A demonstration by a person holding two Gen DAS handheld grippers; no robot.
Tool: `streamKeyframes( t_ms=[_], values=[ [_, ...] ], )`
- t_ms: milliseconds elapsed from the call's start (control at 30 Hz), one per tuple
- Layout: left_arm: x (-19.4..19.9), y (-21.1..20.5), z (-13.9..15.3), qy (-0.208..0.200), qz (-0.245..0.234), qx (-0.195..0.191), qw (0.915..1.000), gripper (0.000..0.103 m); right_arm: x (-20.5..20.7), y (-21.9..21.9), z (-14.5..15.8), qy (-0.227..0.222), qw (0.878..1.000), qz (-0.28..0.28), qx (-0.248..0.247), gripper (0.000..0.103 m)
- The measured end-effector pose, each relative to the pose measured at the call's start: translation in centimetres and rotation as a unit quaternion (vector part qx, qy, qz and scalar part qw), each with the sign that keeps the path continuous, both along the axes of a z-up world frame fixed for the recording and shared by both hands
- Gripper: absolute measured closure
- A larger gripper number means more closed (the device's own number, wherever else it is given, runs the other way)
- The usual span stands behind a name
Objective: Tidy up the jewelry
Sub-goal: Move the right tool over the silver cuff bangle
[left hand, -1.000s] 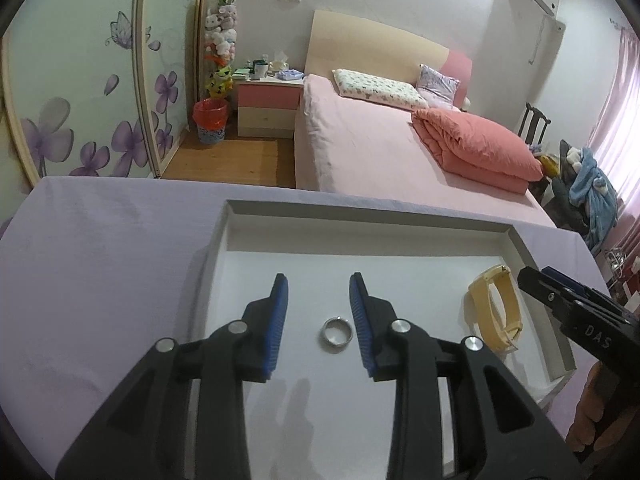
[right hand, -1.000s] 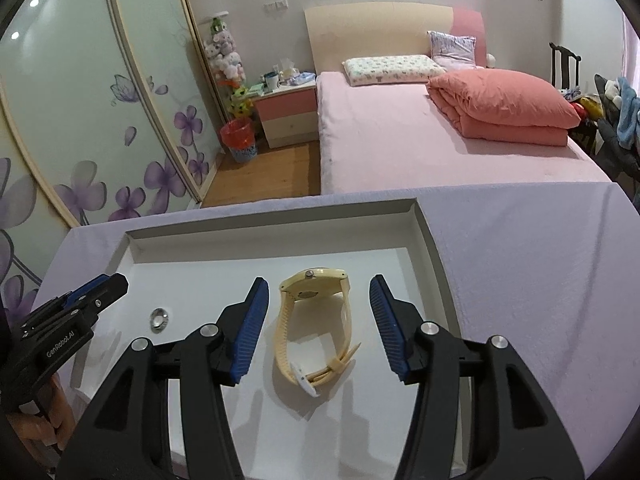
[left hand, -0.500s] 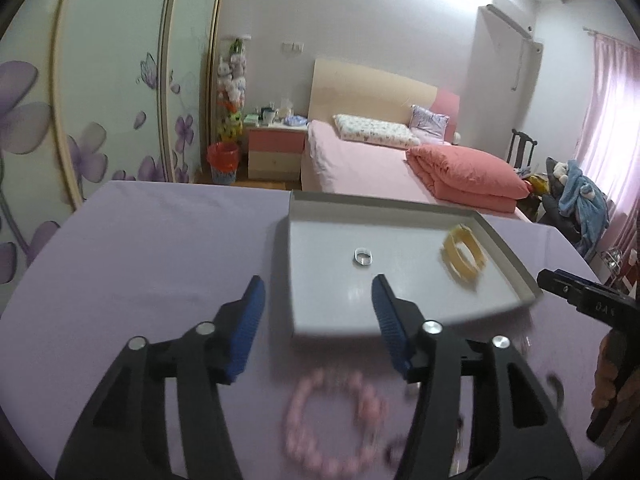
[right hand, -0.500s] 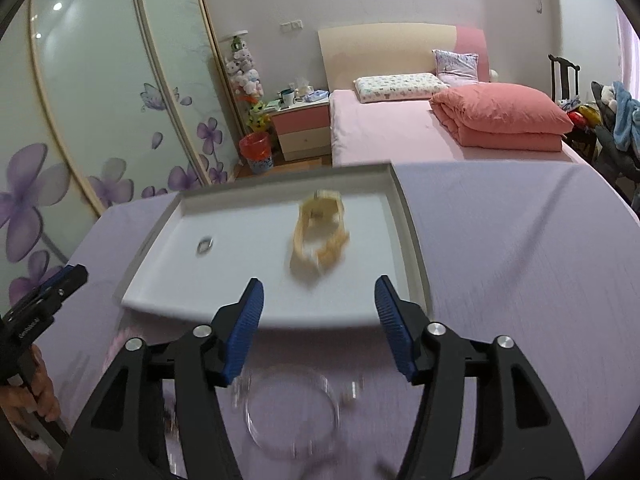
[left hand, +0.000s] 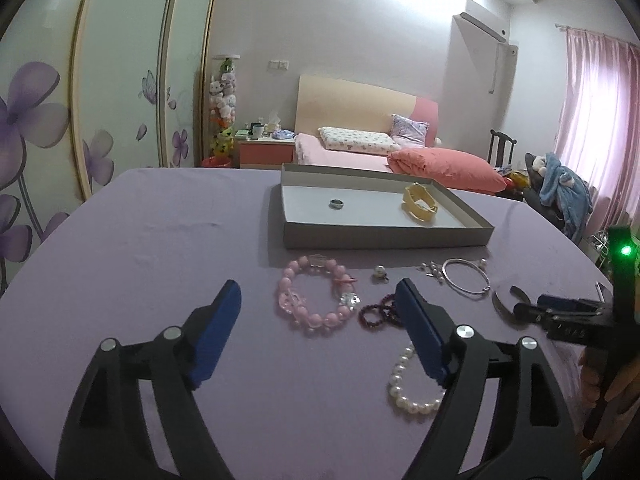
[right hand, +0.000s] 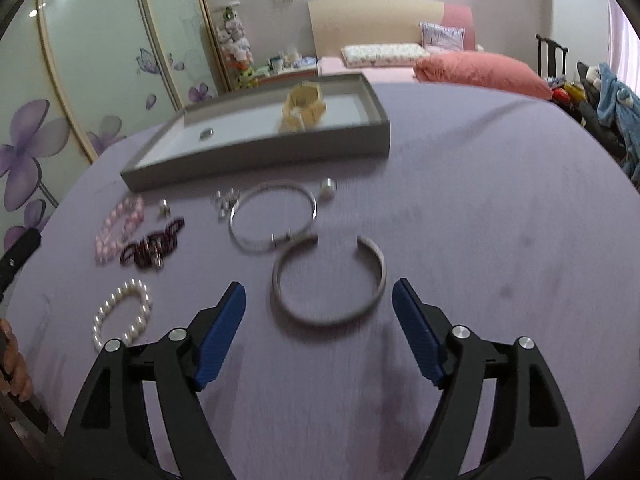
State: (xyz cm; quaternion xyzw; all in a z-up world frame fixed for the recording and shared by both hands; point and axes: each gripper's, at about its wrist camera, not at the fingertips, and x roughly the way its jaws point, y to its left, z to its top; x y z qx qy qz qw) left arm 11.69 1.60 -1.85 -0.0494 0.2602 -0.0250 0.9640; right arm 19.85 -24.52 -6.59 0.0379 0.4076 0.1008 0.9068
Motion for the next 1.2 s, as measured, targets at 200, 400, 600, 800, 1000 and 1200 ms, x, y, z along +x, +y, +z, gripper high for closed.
streamKeyframes(
  t_ms=[200, 400, 600, 800, 1000, 1200],
  values=[
    [0.0, -0.5, -0.2, 0.004, -0.008, 0.0, 1.0, 0.023, -0.1, 0.5, -0.9, 0.015, 1.0, -0.004, -0.025, 0.022],
    [0.3, -0.5, -0.8, 0.016, -0.014, -0.005, 0.9998, 0.023, 0.4, 1.3, -1.1, 0.026, 0.998, 0.0, -0.049, 0.021],
    [0.3, -0.5, -1.2, 0.02, -0.014, -0.006, 0.9997, 0.022, 0.9, 1.5, -1.2, 0.027, 0.997, -0.001, -0.066, 0.021],
    [0.3, -0.4, -1.5, 0.024, -0.012, -0.007, 0.9996, 0.022, 1.0, 1.6, -1.2, 0.027, 0.997, -0.004, -0.069, 0.022],
    [0.4, -0.6, -1.7, 0.028, -0.016, -0.008, 0.9995, 0.022, 1.0, 1.6, -1.2, 0.027, 0.997, -0.006, -0.069, 0.024],
    [0.5, -1.1, -1.9, 0.034, -0.022, -0.007, 0.9992, 0.022, 0.8, 1.4, -0.9, 0.022, 0.997, -0.004, -0.069, 0.036]
  ],
)
